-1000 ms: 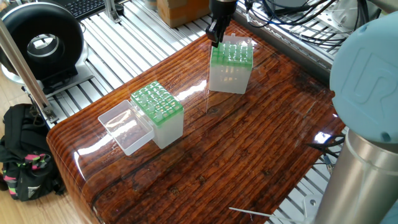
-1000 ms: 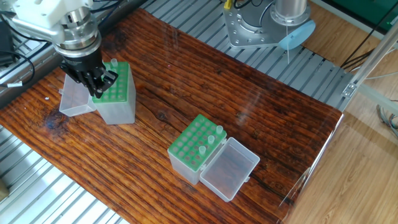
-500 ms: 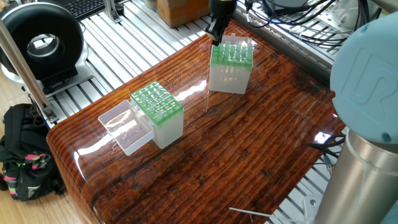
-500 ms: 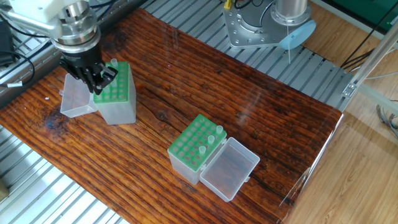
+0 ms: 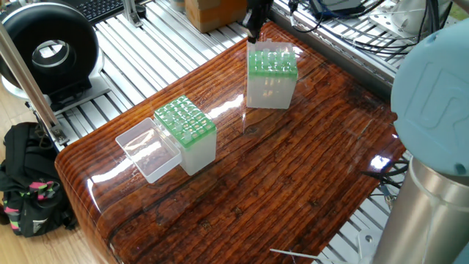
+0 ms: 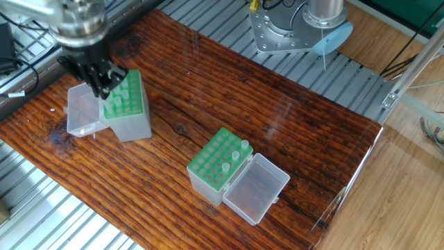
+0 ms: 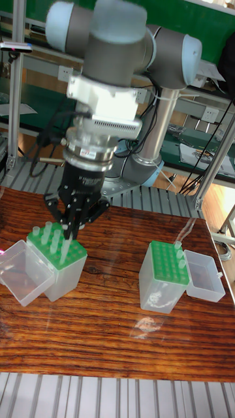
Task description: Transfer all large pipette tips from one holder to another
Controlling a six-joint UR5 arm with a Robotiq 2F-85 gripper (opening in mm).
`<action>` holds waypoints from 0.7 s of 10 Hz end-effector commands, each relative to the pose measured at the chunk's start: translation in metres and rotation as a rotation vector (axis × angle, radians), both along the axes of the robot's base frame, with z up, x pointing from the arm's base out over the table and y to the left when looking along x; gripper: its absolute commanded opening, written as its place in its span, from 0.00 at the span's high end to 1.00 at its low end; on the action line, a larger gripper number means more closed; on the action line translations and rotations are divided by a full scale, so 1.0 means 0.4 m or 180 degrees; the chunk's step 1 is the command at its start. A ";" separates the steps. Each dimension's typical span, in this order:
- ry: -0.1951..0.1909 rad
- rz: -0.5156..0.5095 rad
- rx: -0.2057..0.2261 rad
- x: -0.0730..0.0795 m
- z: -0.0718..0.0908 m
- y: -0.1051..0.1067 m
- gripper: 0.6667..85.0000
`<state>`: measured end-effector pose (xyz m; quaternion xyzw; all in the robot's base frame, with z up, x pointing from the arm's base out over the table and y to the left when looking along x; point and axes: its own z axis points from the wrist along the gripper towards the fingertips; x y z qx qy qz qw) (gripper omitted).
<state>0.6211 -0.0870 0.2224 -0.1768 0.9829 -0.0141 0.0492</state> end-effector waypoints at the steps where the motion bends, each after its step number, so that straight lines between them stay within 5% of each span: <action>1: -0.0022 0.0099 0.0091 0.005 0.119 0.020 0.98; 7: 0.0071 0.0075 0.0129 -0.010 0.245 0.057 0.98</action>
